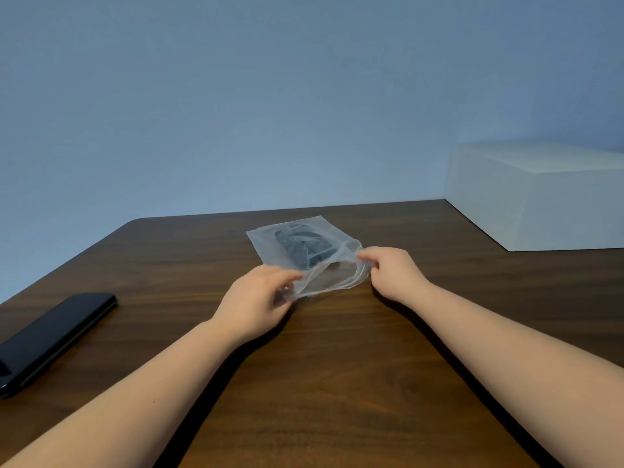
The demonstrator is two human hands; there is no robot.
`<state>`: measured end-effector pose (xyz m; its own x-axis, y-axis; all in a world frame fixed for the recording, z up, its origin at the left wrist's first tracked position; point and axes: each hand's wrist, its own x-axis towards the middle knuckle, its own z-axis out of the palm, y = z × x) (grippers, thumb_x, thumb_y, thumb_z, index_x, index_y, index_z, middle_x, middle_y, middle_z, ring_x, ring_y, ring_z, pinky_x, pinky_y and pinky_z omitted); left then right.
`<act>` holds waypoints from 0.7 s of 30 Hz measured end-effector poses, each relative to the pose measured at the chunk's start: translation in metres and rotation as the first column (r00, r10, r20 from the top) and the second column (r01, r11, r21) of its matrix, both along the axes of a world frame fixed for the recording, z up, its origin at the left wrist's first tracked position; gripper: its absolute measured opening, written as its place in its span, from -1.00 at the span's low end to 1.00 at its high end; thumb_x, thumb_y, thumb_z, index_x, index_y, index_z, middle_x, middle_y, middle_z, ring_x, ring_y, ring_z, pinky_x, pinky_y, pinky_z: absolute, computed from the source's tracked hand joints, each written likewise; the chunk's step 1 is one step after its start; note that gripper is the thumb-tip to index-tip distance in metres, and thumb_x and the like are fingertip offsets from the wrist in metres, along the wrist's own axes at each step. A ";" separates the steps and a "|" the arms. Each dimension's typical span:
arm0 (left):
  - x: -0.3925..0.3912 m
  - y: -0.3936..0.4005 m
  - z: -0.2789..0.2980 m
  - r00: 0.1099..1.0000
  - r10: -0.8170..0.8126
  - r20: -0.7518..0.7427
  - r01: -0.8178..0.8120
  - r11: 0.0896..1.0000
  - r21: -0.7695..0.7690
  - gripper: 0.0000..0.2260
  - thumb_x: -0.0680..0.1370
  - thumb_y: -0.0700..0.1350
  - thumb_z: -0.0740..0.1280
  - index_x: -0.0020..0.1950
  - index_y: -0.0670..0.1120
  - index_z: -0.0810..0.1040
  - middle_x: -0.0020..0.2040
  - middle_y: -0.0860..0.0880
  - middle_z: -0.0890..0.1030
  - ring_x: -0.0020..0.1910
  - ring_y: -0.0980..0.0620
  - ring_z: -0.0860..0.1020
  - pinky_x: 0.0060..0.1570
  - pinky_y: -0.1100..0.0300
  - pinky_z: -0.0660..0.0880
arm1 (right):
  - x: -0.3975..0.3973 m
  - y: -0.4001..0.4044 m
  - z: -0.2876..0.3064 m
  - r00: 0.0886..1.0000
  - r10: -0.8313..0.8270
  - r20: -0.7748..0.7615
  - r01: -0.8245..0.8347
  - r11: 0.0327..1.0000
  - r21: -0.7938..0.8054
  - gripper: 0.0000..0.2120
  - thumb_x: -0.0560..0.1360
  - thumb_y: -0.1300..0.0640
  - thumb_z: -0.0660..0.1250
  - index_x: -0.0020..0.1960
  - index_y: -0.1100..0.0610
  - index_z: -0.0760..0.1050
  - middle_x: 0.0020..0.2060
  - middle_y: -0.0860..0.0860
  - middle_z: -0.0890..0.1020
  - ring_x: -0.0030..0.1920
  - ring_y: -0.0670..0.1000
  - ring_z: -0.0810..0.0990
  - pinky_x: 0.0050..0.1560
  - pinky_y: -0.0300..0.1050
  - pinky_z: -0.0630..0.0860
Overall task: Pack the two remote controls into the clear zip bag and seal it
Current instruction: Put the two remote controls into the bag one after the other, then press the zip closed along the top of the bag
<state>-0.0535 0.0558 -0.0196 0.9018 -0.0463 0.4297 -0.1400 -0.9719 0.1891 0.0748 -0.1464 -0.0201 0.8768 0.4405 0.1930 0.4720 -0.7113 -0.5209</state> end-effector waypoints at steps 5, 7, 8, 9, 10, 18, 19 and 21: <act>-0.004 0.010 -0.003 0.995 0.027 0.091 -0.036 0.995 0.098 -0.90 0.49 -0.08 0.34 -0.10 -0.03 0.65 -0.14 -0.02 0.70 -0.11 -0.07 0.61 -0.20 0.09 0.55 | -0.005 -0.004 0.005 0.982 -0.063 0.181 0.093 0.982 -0.162 -0.74 0.51 0.30 0.17 -0.34 0.14 0.44 -0.35 0.05 0.52 -0.22 0.15 0.56 -0.35 -0.12 0.41; -0.003 0.012 -0.003 0.994 0.080 0.073 -0.086 0.992 0.089 -0.87 0.52 -0.04 0.29 -0.11 -0.01 0.63 -0.16 0.02 0.68 -0.10 -0.04 0.60 -0.20 0.09 0.56 | -0.010 -0.009 0.011 0.964 -0.084 0.252 0.135 0.973 -0.189 -0.80 0.54 0.21 0.20 -0.15 0.11 0.59 -0.23 0.06 0.61 -0.14 0.10 0.58 -0.24 -0.07 0.52; -0.001 0.013 -0.003 0.993 0.095 0.065 -0.101 0.990 0.095 -0.84 0.53 -0.02 0.26 -0.12 -0.01 0.61 -0.17 0.02 0.68 -0.10 -0.03 0.59 -0.21 0.09 0.56 | -0.013 -0.011 0.014 0.950 -0.088 0.300 0.156 0.965 -0.210 -0.83 0.54 0.16 0.22 -0.06 0.09 0.60 -0.17 0.05 0.62 -0.08 0.08 0.56 -0.18 -0.04 0.55; -0.001 0.014 -0.004 0.994 0.096 0.053 -0.101 0.990 0.103 -0.81 0.54 0.00 0.22 -0.12 -0.01 0.60 -0.18 0.02 0.67 -0.11 -0.02 0.58 -0.22 0.08 0.55 | -0.016 -0.013 0.017 0.933 -0.077 0.351 0.170 0.956 -0.241 -0.83 0.54 0.13 0.23 -0.01 0.08 0.60 -0.12 0.05 0.62 -0.02 0.07 0.53 -0.13 -0.03 0.55; -0.002 0.013 -0.004 0.996 0.084 0.041 -0.088 0.990 0.106 -0.78 0.55 0.02 0.19 -0.12 0.00 0.60 -0.18 0.02 0.66 -0.12 -0.02 0.58 -0.22 0.07 0.55 | -0.019 -0.014 0.020 0.916 -0.058 0.396 0.179 0.944 -0.278 -0.84 0.53 0.12 0.25 0.01 0.09 0.59 -0.09 0.05 0.60 0.03 0.07 0.49 -0.08 -0.04 0.54; -0.006 -0.007 -0.004 0.995 -0.018 0.093 0.028 0.994 -0.107 -0.90 0.52 -0.13 0.30 -0.05 -0.07 0.59 -0.13 -0.05 0.69 -0.13 -0.07 0.61 -0.12 0.07 0.55 | -0.040 -0.003 0.034 0.881 0.234 0.411 -0.032 0.896 -0.443 -0.61 0.48 0.01 0.32 0.30 -0.03 0.42 0.25 0.02 0.48 0.33 0.10 0.32 0.31 0.10 0.26; -0.005 -0.010 -0.003 0.996 -0.026 0.087 0.037 0.991 -0.129 -0.91 0.51 -0.15 0.30 -0.06 -0.08 0.61 -0.13 -0.06 0.69 -0.12 -0.08 0.61 -0.11 0.08 0.54 | -0.044 0.002 0.035 0.877 0.300 0.377 -0.112 0.888 -0.447 -0.56 0.48 -0.02 0.33 0.34 -0.05 0.38 0.27 0.00 0.49 0.35 0.07 0.32 0.35 0.10 0.23; -0.003 -0.016 -0.001 0.996 -0.043 0.076 0.055 0.985 -0.165 -0.90 0.50 -0.16 0.33 -0.06 -0.10 0.63 -0.12 -0.08 0.70 -0.11 -0.08 0.61 -0.09 0.11 0.51 | -0.051 0.012 0.035 0.859 0.388 0.334 -0.220 0.869 -0.444 -0.59 0.50 -0.03 0.32 0.34 -0.06 0.39 0.21 -0.03 0.57 0.29 0.05 0.42 0.32 0.06 0.28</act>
